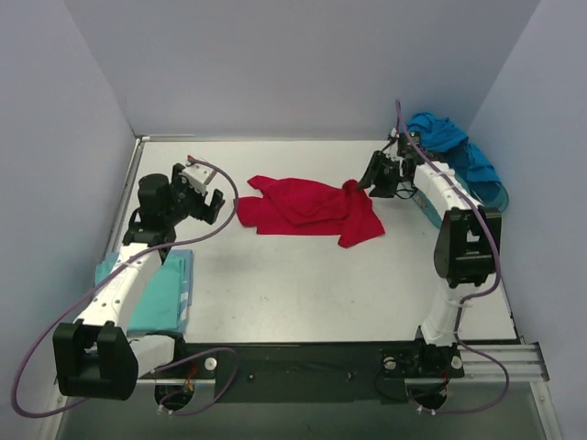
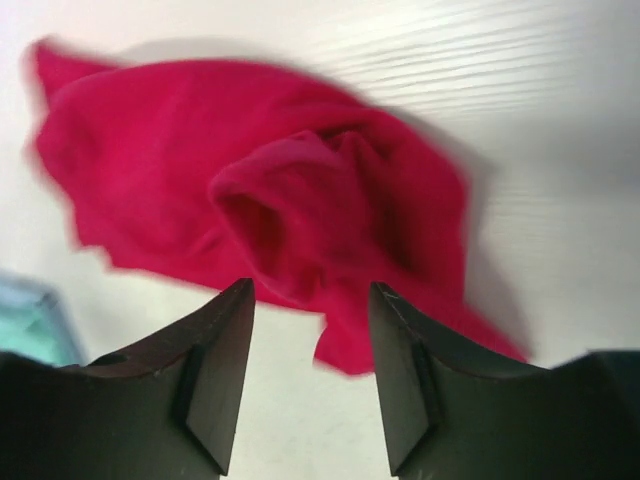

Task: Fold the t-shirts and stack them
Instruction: Move the tshirt to the center of the board, then flatten out the tshirt

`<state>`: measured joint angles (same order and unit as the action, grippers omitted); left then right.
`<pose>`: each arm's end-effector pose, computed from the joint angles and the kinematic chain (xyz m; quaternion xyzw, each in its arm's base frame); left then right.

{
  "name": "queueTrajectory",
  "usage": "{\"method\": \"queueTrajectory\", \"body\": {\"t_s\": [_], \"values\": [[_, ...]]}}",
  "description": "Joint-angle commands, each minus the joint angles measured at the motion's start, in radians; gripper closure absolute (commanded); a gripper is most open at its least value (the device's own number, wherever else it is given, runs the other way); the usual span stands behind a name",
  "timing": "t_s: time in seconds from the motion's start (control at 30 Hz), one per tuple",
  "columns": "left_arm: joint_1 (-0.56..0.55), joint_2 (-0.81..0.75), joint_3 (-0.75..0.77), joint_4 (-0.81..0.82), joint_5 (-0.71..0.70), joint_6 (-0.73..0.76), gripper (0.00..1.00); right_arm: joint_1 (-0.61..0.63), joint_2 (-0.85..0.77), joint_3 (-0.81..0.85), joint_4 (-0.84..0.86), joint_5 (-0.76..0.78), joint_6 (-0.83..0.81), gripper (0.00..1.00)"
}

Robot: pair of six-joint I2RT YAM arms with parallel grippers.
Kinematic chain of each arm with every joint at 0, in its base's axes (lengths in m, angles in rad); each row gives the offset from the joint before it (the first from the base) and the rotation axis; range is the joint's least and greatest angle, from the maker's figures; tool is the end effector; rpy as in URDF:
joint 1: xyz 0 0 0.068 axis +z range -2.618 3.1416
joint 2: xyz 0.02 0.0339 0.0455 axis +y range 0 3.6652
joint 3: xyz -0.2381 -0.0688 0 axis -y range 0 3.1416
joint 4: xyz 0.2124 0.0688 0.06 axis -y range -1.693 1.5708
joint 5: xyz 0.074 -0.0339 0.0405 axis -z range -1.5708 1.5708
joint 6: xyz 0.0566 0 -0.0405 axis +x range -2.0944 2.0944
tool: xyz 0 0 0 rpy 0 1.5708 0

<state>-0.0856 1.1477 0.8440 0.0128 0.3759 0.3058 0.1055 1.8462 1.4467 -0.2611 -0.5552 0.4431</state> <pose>0.2614 -0.0433 0.2880 0.2627 0.7513 -0.0845 0.5996 0.3948 0.0718 0.2404 0.0264 0.8718 0.3515 0.3402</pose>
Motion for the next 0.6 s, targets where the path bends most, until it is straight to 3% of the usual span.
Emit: {"method": "queueTrajectory", "body": {"t_s": [0.0, 0.1, 0.27, 0.43, 0.53, 0.57], "values": [[-0.042, 0.09, 0.061, -0.199, 0.081, 0.114, 0.12, -0.036, 0.123, 0.221, -0.374, 0.421, -0.092, 0.52], [-0.063, 0.109, 0.067, -0.264, 0.084, 0.174, 0.12, -0.03, 0.079, 0.146, -0.391, 0.498, -0.107, 0.42], [-0.066, 0.161, 0.079, -0.267, 0.098, 0.158, 0.12, 0.016, -0.047, -0.021, -0.385, 0.521, -0.173, 0.37], [-0.124, 0.242, 0.092, -0.251, 0.106, 0.24, 0.12, 0.014, 0.069, -0.023, -0.365, 0.506, -0.213, 0.39], [-0.222, 0.296, 0.124, -0.272, 0.074, 0.363, 0.27, -0.003, 0.137, 0.038, -0.366, 0.529, -0.196, 0.43], [-0.239, 0.325, 0.132, -0.287, 0.075, 0.422, 0.27, -0.006, 0.157, 0.043, -0.365, 0.538, -0.195, 0.44]]}}
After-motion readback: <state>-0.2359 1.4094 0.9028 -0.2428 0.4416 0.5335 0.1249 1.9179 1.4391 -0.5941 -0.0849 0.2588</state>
